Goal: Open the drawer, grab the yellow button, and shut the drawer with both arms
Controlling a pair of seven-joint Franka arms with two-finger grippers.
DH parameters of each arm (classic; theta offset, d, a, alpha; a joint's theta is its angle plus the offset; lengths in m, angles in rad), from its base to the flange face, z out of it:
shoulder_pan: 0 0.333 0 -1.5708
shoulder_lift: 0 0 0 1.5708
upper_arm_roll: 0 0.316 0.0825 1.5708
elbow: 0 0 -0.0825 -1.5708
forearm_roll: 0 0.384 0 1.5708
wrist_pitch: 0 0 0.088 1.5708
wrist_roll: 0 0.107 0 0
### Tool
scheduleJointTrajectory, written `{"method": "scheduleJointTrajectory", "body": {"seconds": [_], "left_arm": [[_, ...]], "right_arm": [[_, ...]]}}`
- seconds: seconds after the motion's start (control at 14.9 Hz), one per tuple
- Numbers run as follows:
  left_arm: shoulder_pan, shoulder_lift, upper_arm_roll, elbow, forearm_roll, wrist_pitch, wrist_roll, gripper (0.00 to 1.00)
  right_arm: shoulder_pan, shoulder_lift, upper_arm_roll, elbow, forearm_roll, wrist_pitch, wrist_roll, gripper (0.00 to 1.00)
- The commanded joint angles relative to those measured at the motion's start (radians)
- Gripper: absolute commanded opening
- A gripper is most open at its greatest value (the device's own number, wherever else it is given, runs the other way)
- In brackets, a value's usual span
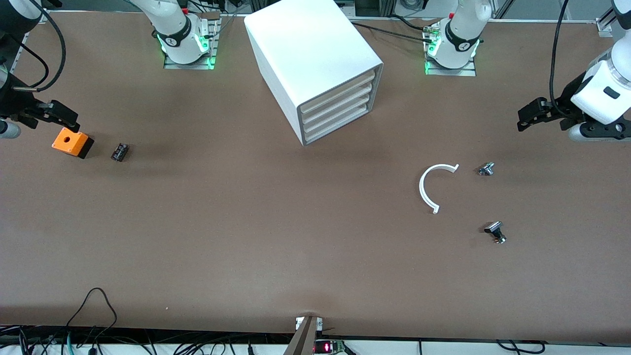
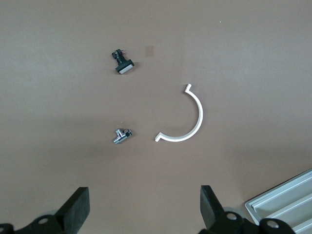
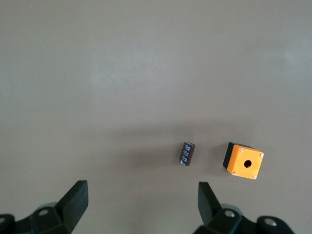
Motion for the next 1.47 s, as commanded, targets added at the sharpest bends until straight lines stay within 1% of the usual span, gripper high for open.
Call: {"method": "scheduleJointTrajectory", "body": {"seconds": [0.0, 0.2, 1.07, 1.21, 1.41], "left_arm": [[0.001, -0.007, 0.004, 0.003, -0.014, -0.014, 0.023, 1.0], [0.001, 0.012, 0.005, 0.039, -0.012, -0.02, 0.012, 1.0], [-0.002, 0.017, 0.001, 0.045, -0.012, -0.02, 0.008, 1.0], [-0.013, 0.046, -0.012, 0.045, 0.004, -0.023, 0.009, 1.0], [-0.013, 0.043, -0.009, 0.045, 0.004, -0.03, 0.014, 1.0]], "right_arm": [[-0.006, 0.007, 0.001, 0.02, 0.018, -0.017, -0.021, 1.0], [-0.006, 0.007, 0.001, 0.02, 0.018, -0.017, -0.021, 1.0], [-0.007, 0.007, 0.0, 0.019, 0.009, -0.017, -0.024, 1.0], [-0.007, 0.007, 0.0, 0.019, 0.009, -0.017, -0.024, 1.0], [-0.007, 0.007, 0.001, 0.019, 0.011, -0.018, -0.023, 1.0]]}}
